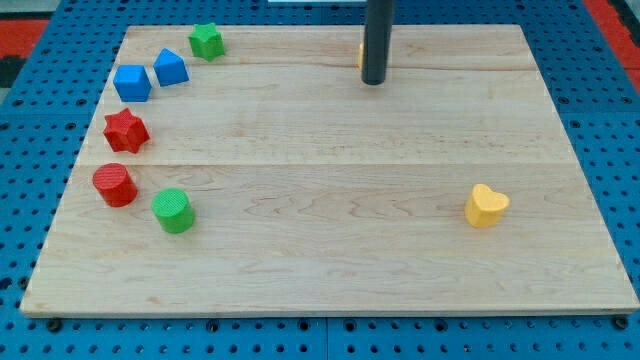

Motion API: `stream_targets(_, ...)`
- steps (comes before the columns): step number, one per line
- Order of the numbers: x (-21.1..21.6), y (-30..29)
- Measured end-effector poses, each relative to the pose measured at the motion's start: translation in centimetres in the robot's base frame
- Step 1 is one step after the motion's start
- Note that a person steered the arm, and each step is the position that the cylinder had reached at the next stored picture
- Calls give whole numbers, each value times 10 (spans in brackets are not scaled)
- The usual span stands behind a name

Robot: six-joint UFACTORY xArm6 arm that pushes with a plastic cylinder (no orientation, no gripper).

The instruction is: Push the yellow heart to the top left of the yellow hexagon

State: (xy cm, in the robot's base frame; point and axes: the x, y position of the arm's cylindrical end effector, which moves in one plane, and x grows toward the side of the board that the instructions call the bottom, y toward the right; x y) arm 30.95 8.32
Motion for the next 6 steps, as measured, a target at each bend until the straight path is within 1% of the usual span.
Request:
stream_targets(1, -2, 58)
stream_targets(2, 44, 127)
stream_targets(3, 141, 195)
stream_targets(4, 191, 185)
stream_targets(6, 197, 158)
